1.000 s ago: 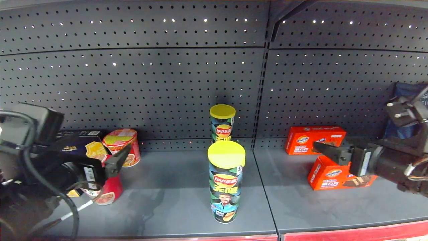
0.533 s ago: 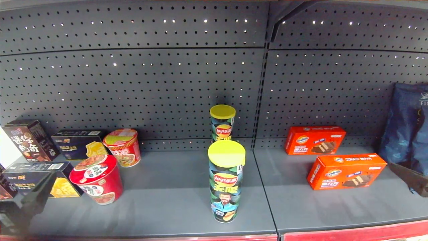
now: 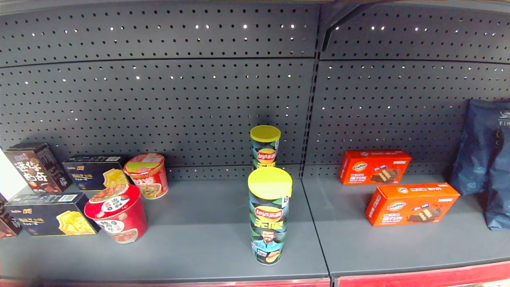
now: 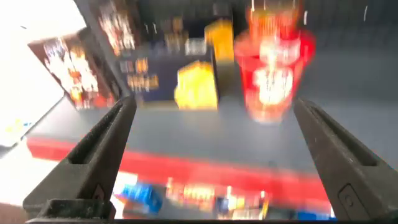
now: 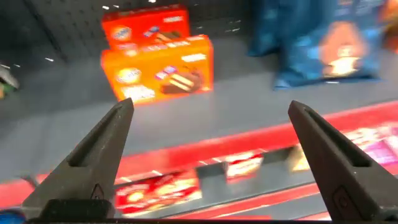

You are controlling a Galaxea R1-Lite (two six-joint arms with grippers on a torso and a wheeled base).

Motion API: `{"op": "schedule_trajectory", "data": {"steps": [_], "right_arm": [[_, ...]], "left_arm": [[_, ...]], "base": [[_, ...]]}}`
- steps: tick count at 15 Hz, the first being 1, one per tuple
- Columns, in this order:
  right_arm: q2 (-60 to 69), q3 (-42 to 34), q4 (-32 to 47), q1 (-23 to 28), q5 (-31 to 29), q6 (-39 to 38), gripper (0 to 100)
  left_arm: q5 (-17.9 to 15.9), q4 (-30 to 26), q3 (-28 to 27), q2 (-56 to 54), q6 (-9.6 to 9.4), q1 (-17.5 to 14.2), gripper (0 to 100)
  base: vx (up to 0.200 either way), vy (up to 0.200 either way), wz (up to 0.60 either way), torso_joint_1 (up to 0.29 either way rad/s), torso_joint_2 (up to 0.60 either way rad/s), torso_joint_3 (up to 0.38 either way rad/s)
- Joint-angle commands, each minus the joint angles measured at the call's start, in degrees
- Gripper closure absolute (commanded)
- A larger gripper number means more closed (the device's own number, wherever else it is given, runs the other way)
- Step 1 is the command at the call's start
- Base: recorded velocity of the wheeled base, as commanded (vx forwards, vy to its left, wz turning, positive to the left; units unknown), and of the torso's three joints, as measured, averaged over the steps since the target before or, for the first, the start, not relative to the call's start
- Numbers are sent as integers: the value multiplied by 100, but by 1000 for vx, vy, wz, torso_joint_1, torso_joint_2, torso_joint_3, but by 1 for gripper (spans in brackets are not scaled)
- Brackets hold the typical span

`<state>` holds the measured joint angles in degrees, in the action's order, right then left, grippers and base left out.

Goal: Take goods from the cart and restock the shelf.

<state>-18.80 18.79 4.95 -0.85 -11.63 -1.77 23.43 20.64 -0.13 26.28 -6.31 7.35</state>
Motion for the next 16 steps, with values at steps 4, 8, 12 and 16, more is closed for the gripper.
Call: {"op": "schedule_trajectory", "data": {"steps": [4, 8, 12, 16], "right_arm": [[1880, -1694, -451, 77, -32, 405, 0], [1880, -1729, -565, 77, 12, 265, 0], [1880, -1738, -565, 77, 12, 467, 0], [1880, -1729, -565, 77, 12, 361, 0]], "left_arm": [[-242, -1765, 13, -2075, 166, 38, 0], [-242, -1765, 13, -2075, 394, 38, 0], [-251, -1774, 13, -2075, 500, 38, 0], [-242, -1774, 13, -2075, 535, 38, 0]], "base": [[0, 0, 0, 0, 0, 0], [0, 0, 0, 0, 0, 0], [0, 0, 0, 0, 0, 0], [0, 0, 300, 0, 0, 0]]}}
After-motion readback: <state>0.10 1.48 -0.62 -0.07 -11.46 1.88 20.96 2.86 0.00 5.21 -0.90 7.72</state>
